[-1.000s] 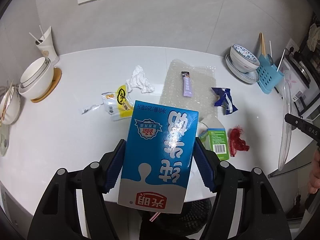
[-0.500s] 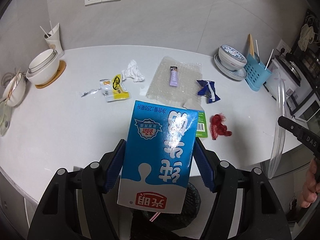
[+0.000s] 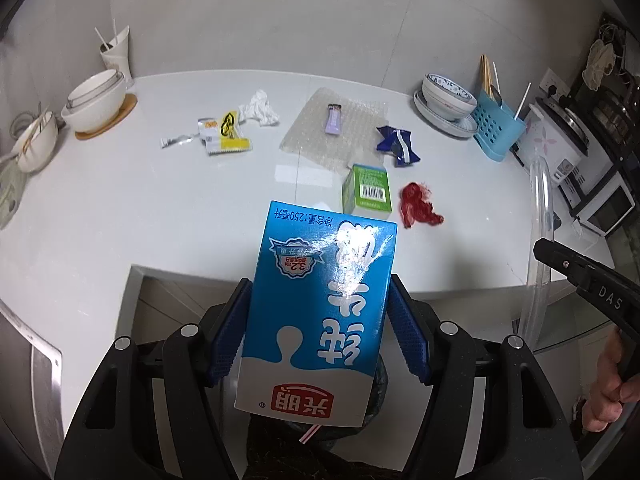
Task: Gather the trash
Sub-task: 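Carry the milk carton and plastic tube down toward the black trash bin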
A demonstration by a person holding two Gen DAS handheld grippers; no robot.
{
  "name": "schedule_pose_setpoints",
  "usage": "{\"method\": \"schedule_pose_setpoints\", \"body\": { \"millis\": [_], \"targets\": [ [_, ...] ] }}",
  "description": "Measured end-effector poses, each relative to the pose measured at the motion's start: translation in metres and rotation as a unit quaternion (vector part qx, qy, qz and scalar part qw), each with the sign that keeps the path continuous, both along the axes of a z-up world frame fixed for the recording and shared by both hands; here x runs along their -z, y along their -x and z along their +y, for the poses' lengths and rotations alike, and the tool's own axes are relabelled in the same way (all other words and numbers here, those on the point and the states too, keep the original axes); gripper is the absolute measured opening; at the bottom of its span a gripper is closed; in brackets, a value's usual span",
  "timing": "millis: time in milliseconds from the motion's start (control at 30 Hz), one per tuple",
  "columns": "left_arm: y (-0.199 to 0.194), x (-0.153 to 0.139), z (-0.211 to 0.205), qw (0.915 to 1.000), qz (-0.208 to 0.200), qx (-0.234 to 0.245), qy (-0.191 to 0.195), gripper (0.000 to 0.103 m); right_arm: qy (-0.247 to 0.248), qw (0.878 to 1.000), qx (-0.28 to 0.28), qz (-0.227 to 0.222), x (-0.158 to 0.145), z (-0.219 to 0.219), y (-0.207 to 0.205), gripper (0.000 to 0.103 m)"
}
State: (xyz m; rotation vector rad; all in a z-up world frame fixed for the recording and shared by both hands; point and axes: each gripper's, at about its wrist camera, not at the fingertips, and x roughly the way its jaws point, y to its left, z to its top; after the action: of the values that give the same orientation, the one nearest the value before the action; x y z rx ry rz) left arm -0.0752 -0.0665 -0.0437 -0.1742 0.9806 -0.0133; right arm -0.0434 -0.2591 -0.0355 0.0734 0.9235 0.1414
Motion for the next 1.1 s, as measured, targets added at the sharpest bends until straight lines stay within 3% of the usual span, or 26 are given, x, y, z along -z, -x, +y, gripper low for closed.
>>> {"method": "schedule_pose_setpoints", "body": {
  "millis": [533, 1100],
  "targets": [
    [0.051, 0.063, -0.019, 0.9999, 0.01, 0.007, 0.01, 0.065, -0.015, 0.999, -0.042, 0.011, 0.064, 0.002, 0.049, 0.025],
    [0.058, 0.121, -0.031, 0.9999, 0.011, 0.008, -0.002, 0.065, -0.02, 0.996, -0.08, 0.042, 0.151, 0.012, 0.069, 0.025]
  ]
}}
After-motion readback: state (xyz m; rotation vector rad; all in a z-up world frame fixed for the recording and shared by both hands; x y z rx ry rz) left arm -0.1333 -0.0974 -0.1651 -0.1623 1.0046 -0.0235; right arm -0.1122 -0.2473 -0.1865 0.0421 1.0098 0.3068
